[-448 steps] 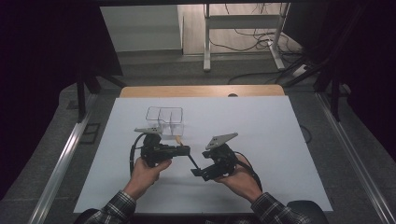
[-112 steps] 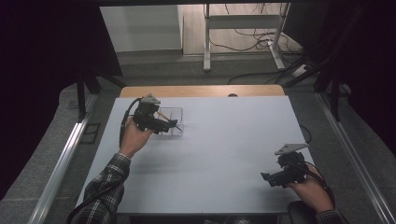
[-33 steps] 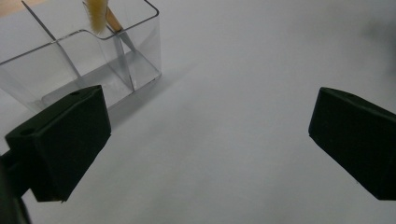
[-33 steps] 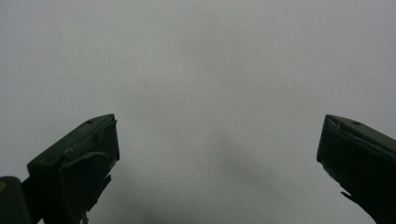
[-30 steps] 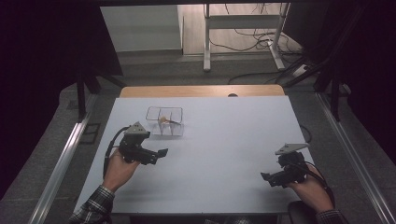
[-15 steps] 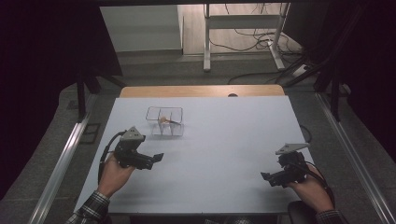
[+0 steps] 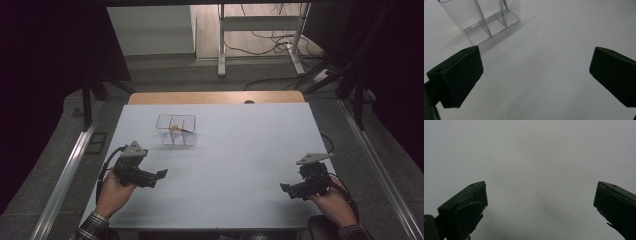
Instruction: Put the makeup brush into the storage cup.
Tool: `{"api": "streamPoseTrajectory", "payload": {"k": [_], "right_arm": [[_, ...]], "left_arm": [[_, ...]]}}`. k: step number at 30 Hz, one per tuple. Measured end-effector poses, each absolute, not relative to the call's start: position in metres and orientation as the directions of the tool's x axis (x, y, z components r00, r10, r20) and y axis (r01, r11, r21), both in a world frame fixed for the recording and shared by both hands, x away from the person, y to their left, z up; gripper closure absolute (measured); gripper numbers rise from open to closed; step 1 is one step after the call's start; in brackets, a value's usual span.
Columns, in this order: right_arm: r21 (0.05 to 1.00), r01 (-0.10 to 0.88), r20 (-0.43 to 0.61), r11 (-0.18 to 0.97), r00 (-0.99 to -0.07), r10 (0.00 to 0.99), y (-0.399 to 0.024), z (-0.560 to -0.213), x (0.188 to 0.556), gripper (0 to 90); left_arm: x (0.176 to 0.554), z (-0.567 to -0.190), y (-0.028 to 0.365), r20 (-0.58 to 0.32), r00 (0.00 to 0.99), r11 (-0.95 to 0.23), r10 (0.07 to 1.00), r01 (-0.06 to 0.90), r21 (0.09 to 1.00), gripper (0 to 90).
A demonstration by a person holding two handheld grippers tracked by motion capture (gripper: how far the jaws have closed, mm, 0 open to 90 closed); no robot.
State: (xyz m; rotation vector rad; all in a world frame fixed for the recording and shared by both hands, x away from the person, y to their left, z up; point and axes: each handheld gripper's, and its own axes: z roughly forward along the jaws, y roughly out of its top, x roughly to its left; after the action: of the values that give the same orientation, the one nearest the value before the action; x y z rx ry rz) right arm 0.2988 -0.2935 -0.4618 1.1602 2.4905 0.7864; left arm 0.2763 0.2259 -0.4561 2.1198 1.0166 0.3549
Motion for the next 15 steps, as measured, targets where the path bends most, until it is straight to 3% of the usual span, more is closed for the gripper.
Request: {"api": "streamPoseTrajectory", "payload": {"k": [15], "right_arm": [[0.592,0.616,-0.029,0.52,-0.628,0.778,-0.294,-0.461,0.299,0.0]], "left_arm": [[0.26,-0.46,0.247,-0.05,0.606,-0.4,0.794,0.582,0.708,0.0]]}}
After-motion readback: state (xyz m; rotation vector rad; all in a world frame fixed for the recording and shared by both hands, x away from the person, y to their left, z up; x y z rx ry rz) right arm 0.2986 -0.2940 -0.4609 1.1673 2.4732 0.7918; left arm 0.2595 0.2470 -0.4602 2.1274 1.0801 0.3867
